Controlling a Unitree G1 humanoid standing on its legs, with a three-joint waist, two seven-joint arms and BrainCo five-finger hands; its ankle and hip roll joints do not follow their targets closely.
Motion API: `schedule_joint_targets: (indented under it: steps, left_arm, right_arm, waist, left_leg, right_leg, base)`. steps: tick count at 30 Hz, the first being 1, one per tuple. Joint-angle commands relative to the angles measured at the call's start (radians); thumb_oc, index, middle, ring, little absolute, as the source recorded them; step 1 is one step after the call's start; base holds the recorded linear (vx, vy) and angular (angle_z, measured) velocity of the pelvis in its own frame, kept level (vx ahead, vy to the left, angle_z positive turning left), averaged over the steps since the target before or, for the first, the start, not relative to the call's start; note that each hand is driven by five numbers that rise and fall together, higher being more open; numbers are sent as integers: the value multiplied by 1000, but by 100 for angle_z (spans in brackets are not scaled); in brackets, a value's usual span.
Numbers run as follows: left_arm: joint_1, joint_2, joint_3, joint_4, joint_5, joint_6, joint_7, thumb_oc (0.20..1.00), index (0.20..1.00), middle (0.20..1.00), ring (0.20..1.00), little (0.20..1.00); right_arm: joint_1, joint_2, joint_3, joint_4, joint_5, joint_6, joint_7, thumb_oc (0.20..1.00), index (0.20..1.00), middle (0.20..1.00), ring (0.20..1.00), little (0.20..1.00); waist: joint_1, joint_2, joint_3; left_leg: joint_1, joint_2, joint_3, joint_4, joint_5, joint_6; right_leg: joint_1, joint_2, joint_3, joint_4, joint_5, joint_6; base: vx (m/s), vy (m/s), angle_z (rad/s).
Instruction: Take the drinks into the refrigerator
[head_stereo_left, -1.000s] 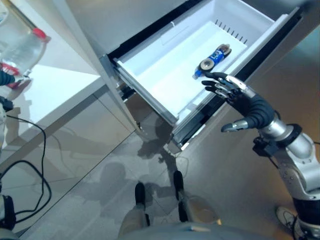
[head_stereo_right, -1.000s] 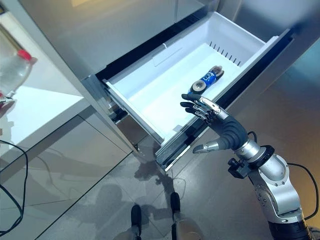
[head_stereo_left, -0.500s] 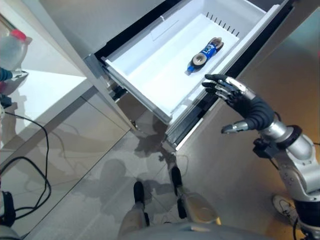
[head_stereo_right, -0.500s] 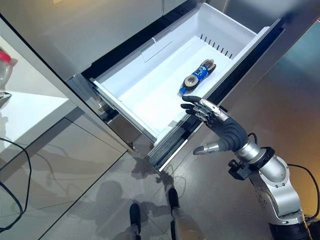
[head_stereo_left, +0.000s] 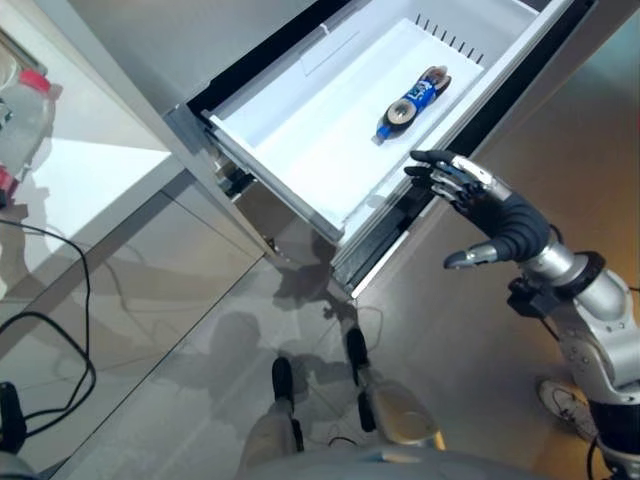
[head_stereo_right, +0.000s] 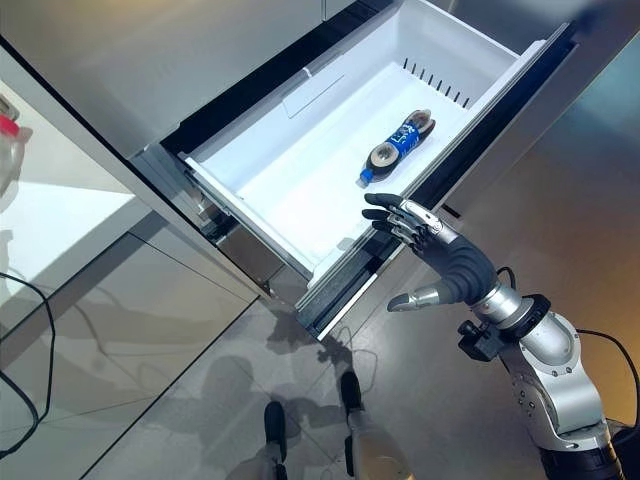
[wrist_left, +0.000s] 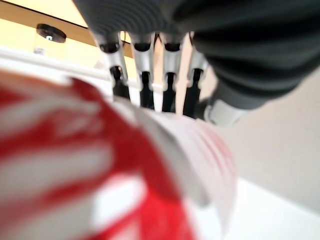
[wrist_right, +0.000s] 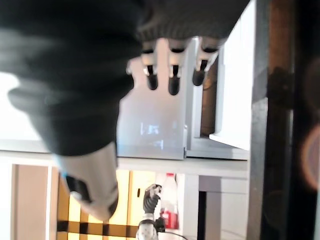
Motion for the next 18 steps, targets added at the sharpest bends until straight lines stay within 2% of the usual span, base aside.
schedule_joint_targets:
  steps: [1, 14, 17, 18]
  left_arm:
    - [49, 10, 12, 43, -13, -2, -38, 200, 200, 200, 200, 200]
    - [110, -38, 54, 3, -75, -12, -44, 200, 200, 200, 200, 200]
    - [108, -153, 83, -102, -282, -69, -5, 200, 200, 200, 200, 200]
    - [137, -192, 96, -166, -329, -97, -20, 200, 200, 200, 200, 200]
  right_arm:
    - [-8, 2, -59, -77, 39, -37, 10, 1000, 1000, 1000, 1000, 1000]
    - [-8, 11, -46, -65, 42, -30, 16, 1000, 1000, 1000, 1000, 1000]
    - [-22, 21, -29, -41, 38, -51, -3, 1000, 1000, 1000, 1000, 1000]
    - [-19, 29, -35, -38, 32, -61, -8, 1000, 1000, 1000, 1000, 1000]
  waist:
    - [11, -10, -11]
    - [22, -5, -36]
    - [33, -1, -47]
    - [41, 1, -50]
  left_leg:
    - [92, -20, -27, 3, -94, 48]
    - [117, -20, -28, 3, -106, 50]
    - [127, -23, -40, 3, -106, 51]
    - [127, -26, -45, 3, -106, 52]
  right_leg:
    - [26, -15, -24, 161, -227, 56]
    - [51, -13, -22, 163, -240, 55]
    - [72, -18, -34, 156, -241, 51]
    - [80, -20, -39, 152, -240, 50]
  base:
    - [0, 0, 0]
    - [0, 0, 0]
    - [-2, 2, 5]
    - [-5, 7, 9]
